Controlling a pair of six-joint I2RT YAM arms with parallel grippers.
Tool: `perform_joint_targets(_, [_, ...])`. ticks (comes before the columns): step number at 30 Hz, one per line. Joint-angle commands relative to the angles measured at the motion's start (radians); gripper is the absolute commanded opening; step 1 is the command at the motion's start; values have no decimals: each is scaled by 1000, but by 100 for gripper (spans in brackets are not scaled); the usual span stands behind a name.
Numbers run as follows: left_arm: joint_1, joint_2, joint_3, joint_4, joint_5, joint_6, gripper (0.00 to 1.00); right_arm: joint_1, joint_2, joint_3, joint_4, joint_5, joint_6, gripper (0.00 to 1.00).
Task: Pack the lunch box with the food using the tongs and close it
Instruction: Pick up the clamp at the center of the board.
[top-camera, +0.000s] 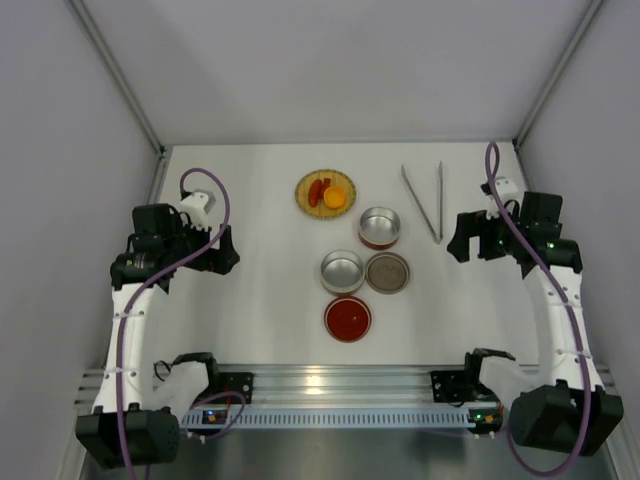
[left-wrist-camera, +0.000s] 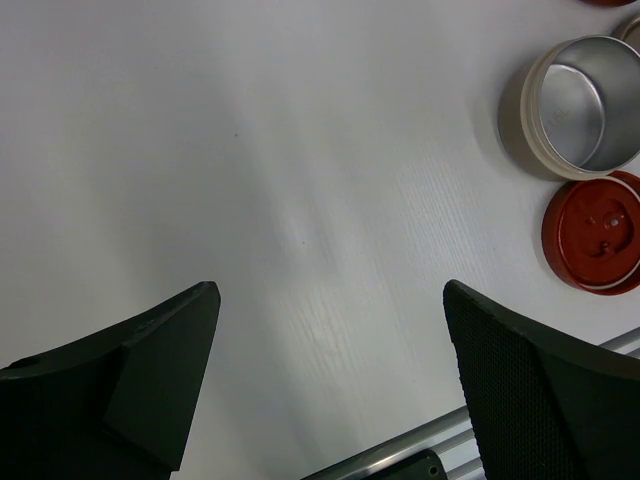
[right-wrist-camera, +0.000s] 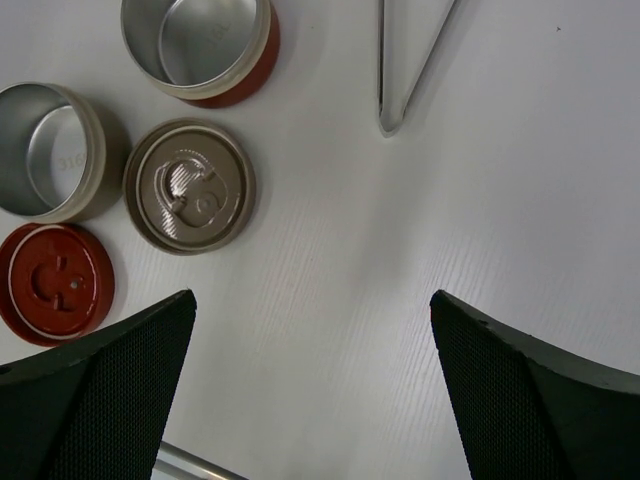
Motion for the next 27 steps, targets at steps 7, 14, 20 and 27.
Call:
perform_joint_targets(7, [-1, 22, 7, 8, 52, -24, 98, 197, 162, 54, -24, 235, 64, 99])
perform_joint_targets(14, [-1, 52, 4, 8, 72, -20, 98, 266, 294, 95, -15, 258, 94, 99])
perform_joint_targets(20, [-1, 77, 7, 15, 77, -23, 98, 285, 437, 141, 54, 391, 145, 100])
perform_joint_targets(27, [-1, 91, 10, 14, 77, -21, 98, 288, 638, 242, 137, 413, 183, 99])
